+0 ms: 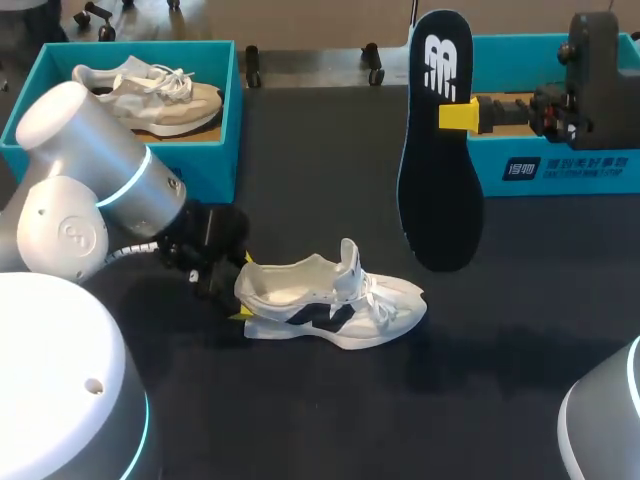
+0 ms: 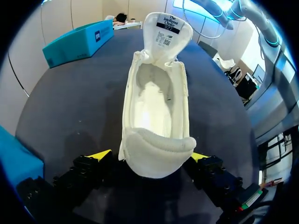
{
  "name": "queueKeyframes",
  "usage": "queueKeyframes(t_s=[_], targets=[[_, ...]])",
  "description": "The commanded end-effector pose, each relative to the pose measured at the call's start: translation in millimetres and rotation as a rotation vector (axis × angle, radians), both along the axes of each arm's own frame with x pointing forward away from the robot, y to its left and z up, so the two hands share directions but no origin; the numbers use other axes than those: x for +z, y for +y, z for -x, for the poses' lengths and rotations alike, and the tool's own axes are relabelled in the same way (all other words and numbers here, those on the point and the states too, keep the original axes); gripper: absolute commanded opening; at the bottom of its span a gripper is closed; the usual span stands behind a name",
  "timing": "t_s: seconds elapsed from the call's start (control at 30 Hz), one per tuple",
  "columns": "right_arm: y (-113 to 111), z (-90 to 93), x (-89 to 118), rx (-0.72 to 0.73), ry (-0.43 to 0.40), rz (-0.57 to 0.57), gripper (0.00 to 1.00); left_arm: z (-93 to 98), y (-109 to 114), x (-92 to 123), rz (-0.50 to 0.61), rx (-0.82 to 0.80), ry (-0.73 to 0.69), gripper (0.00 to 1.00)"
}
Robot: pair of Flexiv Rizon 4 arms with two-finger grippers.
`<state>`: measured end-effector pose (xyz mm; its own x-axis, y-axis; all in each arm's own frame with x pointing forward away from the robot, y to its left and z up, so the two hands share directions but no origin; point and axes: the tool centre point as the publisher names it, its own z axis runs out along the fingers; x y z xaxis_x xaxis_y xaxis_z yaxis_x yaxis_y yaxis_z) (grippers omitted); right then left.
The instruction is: Take the shoe out of the shoebox, open the shoe tongue, remove and reinsert the insole, then place the shoe into the shoebox
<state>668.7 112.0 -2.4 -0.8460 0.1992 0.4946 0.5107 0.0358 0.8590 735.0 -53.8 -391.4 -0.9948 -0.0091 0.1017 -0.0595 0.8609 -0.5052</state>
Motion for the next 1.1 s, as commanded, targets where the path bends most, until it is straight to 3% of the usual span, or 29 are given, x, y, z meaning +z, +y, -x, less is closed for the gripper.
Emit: queueKeyframes(t_s=[0.03, 0.3, 0.67, 1.1], targets=[[1.5, -0.3, -0.4, -0.001, 0.001, 0.002, 0.00, 0.6, 0.2, 0.2, -0.001, 0.000, -0.001, 1.00], [1.5, -0.3, -0.4, -0.001, 0.001, 0.002, 0.00, 15.2, 8.6, 5.3, -0.131, -0.023, -0.038, 1.00], [1.5, -0.3, -0.4, -0.001, 0.001, 0.002, 0.00, 12.4, 22.6, 16.3, -0.325, -0.035, -0.043, 1.00], [1.5, -0.3, -0.4, -0.001, 0.001, 0.002, 0.00, 25.1, 11.1, 34.7, -0.496, -0.071, -0.075, 1.00]])
